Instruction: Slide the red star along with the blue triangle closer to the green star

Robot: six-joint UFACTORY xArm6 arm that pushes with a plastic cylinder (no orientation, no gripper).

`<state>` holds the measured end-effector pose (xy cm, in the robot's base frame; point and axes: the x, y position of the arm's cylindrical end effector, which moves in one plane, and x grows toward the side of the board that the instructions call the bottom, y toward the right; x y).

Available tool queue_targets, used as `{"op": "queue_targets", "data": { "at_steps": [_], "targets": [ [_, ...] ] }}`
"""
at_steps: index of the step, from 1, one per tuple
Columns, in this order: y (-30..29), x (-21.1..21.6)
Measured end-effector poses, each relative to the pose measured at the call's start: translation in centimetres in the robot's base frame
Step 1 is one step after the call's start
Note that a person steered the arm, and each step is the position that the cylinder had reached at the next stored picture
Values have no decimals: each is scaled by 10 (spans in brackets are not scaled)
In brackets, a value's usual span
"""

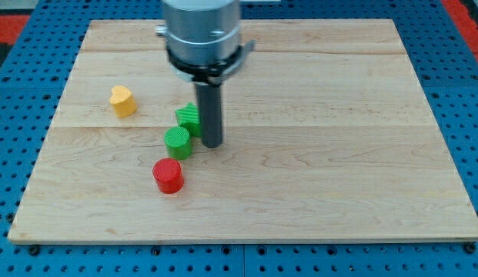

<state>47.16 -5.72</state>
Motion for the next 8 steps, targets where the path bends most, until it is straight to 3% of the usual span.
{"op": "queue_targets", "data": {
  "at_steps": [3, 4, 5, 6, 7, 8],
  "targets": [
    [-16, -53],
    [-1, -58],
    [36, -92],
    [31, -118],
    [-20, -127],
    [-107, -159]
  ]
}}
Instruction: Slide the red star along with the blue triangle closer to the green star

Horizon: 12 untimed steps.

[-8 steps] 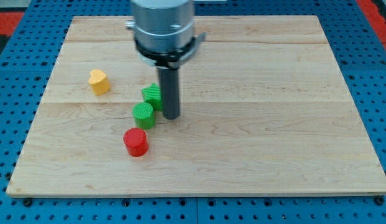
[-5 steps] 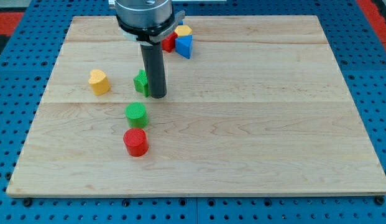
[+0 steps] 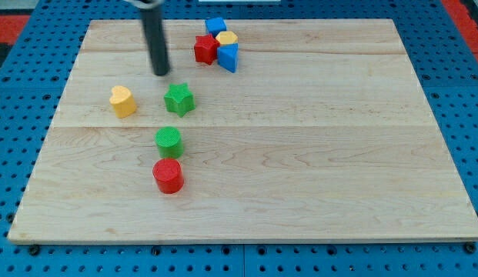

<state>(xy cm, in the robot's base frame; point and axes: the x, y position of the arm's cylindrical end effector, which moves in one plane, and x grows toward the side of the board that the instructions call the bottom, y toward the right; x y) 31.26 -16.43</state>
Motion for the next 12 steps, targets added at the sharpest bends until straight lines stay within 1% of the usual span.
{"op": "queue_targets", "data": {
  "at_steps": [1, 2, 4, 5, 6, 7, 8, 9, 10, 11, 12],
  "targets": [
    [-3, -55],
    [58, -58],
    [109, -58],
    [160, -53],
    [191, -44],
    [200, -28],
    [218, -5],
    [258, 18],
    [234, 27],
    [181, 28],
    [166, 42]
  ]
}}
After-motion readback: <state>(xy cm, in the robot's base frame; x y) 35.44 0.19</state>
